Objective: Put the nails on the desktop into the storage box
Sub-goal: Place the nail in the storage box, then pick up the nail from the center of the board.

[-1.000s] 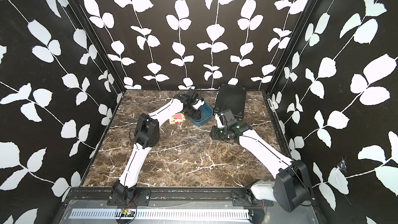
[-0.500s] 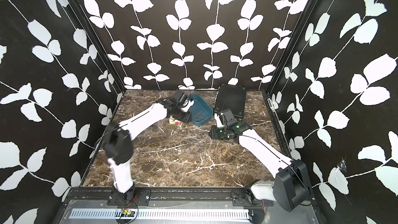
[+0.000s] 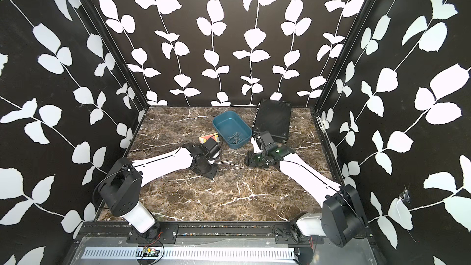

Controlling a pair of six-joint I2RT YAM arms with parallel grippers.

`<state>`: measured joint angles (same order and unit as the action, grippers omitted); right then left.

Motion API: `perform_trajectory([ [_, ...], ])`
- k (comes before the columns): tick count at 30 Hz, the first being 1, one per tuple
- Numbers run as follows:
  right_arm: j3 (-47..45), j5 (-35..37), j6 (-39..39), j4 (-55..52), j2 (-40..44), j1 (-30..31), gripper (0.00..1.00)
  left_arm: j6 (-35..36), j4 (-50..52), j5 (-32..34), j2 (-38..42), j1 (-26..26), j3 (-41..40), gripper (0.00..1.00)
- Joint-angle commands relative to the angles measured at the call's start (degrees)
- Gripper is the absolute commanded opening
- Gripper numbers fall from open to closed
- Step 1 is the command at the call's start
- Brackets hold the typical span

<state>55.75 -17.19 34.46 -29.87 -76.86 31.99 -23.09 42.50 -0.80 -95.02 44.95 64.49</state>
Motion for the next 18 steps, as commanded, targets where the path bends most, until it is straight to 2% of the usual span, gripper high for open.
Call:
perform_trajectory([
  [1, -0.42, 1.32, -0.20, -0.77, 0.28, 0.77, 0.39, -0.63, -1.83, -0.64, -1.94, 0.18, 1.58, 0.46],
  [18, -3.10, 2.25, 0.44, -1.27, 3.74, 0.89, 0.40, 0.00, -3.51, -0.90, -11.65, 2.15, 4.77, 0.46],
])
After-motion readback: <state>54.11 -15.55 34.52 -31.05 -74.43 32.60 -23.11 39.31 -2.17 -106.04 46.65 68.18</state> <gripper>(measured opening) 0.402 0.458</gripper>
